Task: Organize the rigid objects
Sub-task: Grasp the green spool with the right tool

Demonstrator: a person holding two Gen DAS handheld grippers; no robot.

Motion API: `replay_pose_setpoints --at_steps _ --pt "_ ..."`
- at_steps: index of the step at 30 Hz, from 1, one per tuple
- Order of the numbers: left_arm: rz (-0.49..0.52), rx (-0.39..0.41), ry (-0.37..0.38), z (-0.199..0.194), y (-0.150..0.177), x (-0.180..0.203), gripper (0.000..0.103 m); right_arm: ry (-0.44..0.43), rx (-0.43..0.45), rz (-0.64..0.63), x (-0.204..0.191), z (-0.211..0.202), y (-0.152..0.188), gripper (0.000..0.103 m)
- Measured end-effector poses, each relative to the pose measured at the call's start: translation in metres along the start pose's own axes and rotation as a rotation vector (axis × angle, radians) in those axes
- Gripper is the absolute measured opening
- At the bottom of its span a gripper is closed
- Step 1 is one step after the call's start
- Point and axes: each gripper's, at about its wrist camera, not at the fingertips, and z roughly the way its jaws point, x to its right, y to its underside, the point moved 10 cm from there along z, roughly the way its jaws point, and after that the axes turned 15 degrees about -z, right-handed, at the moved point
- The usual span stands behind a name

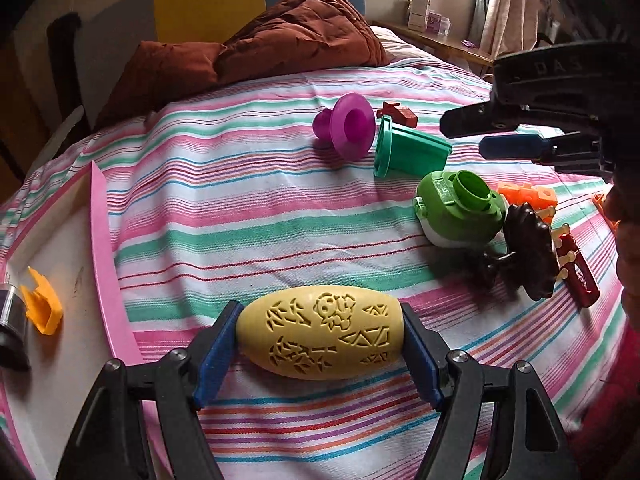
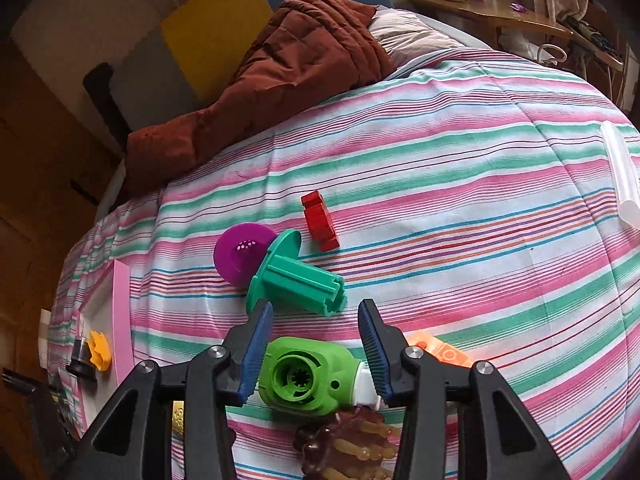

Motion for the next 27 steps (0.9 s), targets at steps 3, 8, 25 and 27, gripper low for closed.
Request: replay_pose_setpoints --at_steps 3,8,25,27 --pt "0.003 0.010 0.004 0.000 -0.001 0.000 0.076 0.011 -0.020 0.009 -0.008 0.009 -0.004 0.048" --pt "0.011 0.041 0.014 -0.002 -0.001 -0.001 0.076 0.047 -0.076 0.044 -0.013 0.032 -0.015 0.073" --pt "0.020 0.072 0.012 -0.003 0.000 0.001 0.076 0.031 -0.051 -0.106 -0.021 0.024 -0.010 0.065" --pt "0.008 0.058 0.022 -0.006 -0.001 0.001 0.075 0.039 -0.022 -0.141 -0.023 0.017 -0.010 0.065"
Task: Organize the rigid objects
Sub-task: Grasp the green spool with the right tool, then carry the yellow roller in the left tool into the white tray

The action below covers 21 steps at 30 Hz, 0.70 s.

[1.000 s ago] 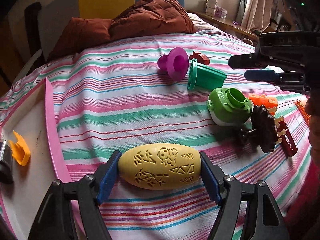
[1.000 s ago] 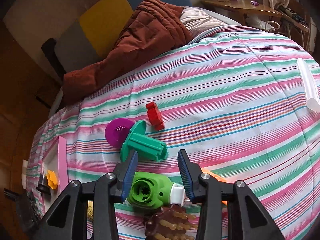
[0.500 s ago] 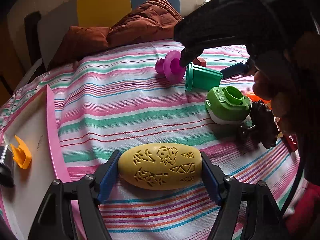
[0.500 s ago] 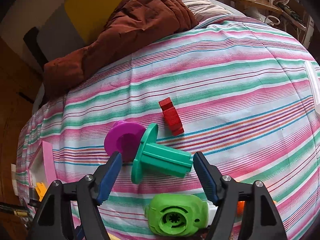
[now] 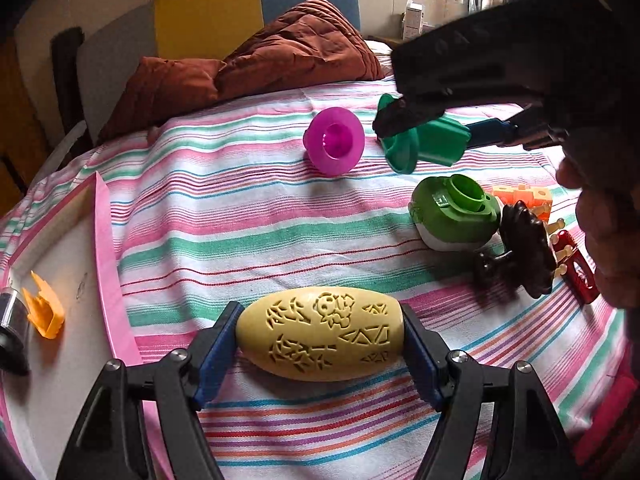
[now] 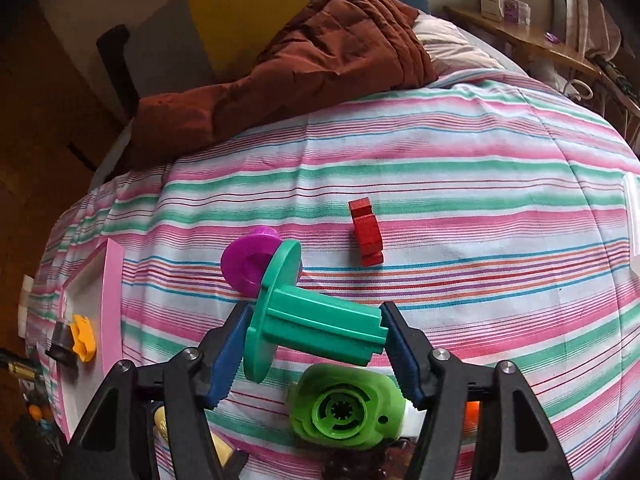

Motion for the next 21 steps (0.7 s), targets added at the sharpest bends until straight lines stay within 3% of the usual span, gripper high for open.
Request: replay_pose_setpoints --at_steps 2,10,14,21 --pt "-0.010 0.000 0.000 -0.005 0.000 -0.002 0.075 0.001 0.025 -0.020 -0.003 -0.003 0.000 0.065" --pt "-0.098 0.051 0.019 -0.052 -0.007 -0.022 0.075 -0.151 0.124 -0.164 -0.053 -0.016 -0.006 0.065" --pt "-0.159 0.061 -0.001 -0.073 -0.004 -0.042 0.076 -0.176 0.088 -0.246 -0.077 -0.009 0.003 0.065" --pt "-0.178 0.116 -0.048 -0.108 0.005 -0.065 0.076 -0.166 -0.025 -0.385 -0.105 0.012 0.033 0.065"
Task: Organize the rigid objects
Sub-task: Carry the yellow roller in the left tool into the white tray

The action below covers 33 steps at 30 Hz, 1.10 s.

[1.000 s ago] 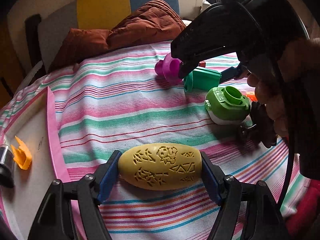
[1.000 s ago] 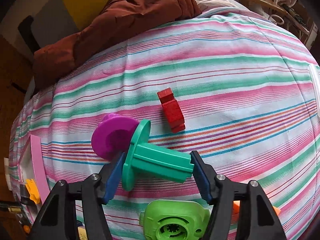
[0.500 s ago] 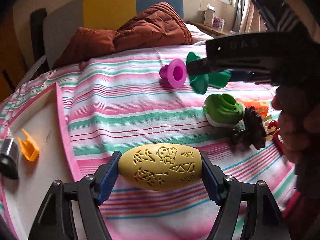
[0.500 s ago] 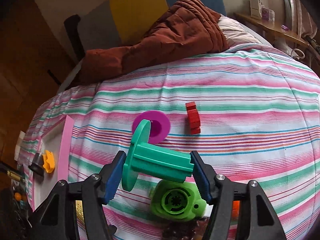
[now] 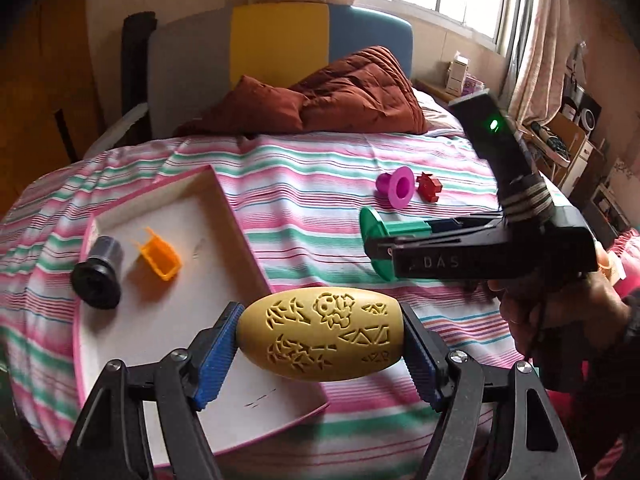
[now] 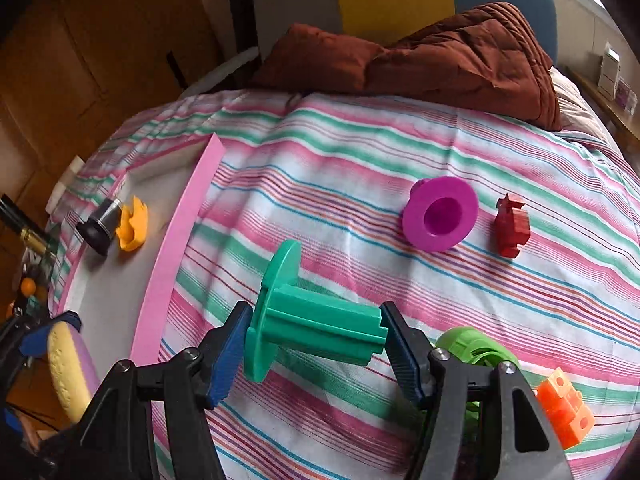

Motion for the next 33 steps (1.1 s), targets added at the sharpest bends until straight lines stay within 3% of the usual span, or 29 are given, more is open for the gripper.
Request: replay_pose_setpoints --at_steps 4,17,33 --pt "-0.014 0.020 -0.045 -0.012 -0.001 -0.022 0.076 0.012 -0.050 0.001 0.001 0.009 0.010 0.065" --pt "-0.124 0.042 -0.171 -0.031 0.003 -0.095 0.076 0.019 -0.043 0.004 0.006 0.009 0.012 0.063" --pt "-0.274 -0.017 -0.166 -0.027 0.009 -0.143 0.076 0.045 -0.045 -0.021 0.005 0.009 0.010 0.063"
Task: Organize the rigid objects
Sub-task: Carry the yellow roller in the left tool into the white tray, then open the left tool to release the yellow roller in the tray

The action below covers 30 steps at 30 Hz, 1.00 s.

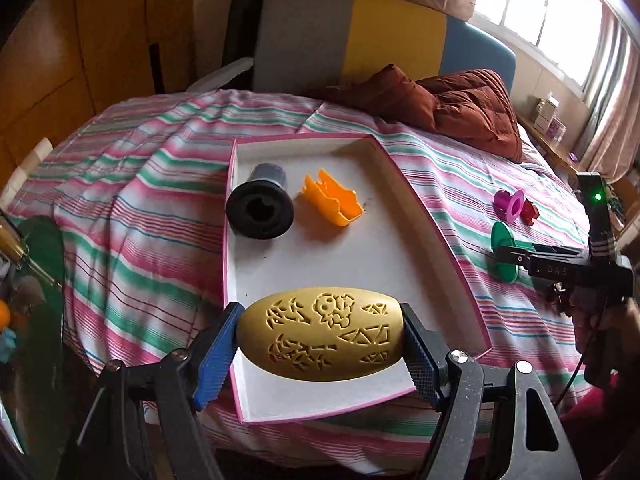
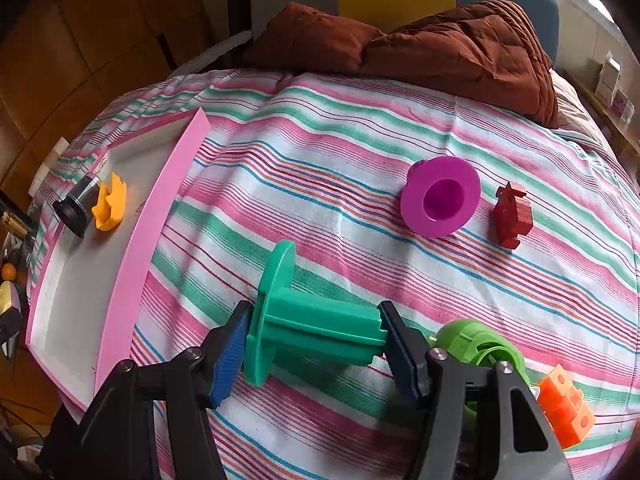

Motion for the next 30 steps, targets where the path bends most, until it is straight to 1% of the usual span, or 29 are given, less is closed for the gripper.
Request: replay_pose_setpoints --at_steps 3,6,8,11,14,17,20,22,25,28,30 --pt "-0.032 -0.037 0.037 0.008 -0.007 0.004 0.075 0.000 -0.003 0.000 0.000 0.001 0.000 0.063" --pt "-0.074 -0.082 0.092 0.018 -0.015 0.015 0.076 -0.001 -0.005 0.000 0.000 0.001 0.000 0.063" --pt "-0.076 -0.102 0.099 0.027 -0.018 0.022 0.076 -0.002 -0.007 0.000 0.000 0.001 0.000 0.063" --pt "-0.078 -0.154 0.113 0.042 -0.015 0.034 0.075 -0.001 -0.010 -0.002 -0.001 0.001 0.000 0.063" --pt "-0.033 -0.176 0.092 0.057 -0.018 0.046 0.075 -0.002 -0.011 -0.002 -0.001 0.001 -0.001 0.063" --pt "-0.023 -0.188 0.092 0.073 -0.028 0.055 0.075 0.001 -0.012 -0.006 0.000 0.001 0.000 0.063" --pt "-0.009 -0.190 0.055 0.093 -0.038 0.059 0.075 0.002 -0.012 -0.008 0.001 0.001 -0.001 0.063" --pt "0.001 -0.184 0.037 0.104 -0.045 0.060 0.076 0.002 -0.012 -0.007 0.001 0.002 -0.001 0.063" --pt "0.025 -0.154 0.002 0.118 -0.056 0.060 0.076 0.007 -0.011 -0.010 0.002 0.002 -0.001 0.063" --pt "0.010 -0.162 0.010 0.130 -0.063 0.059 0.076 0.007 -0.011 -0.005 0.003 0.002 -0.001 0.063" --pt "0.004 -0.158 0.015 0.131 -0.066 0.060 0.076 0.009 -0.011 -0.002 0.004 0.001 -0.001 0.063"
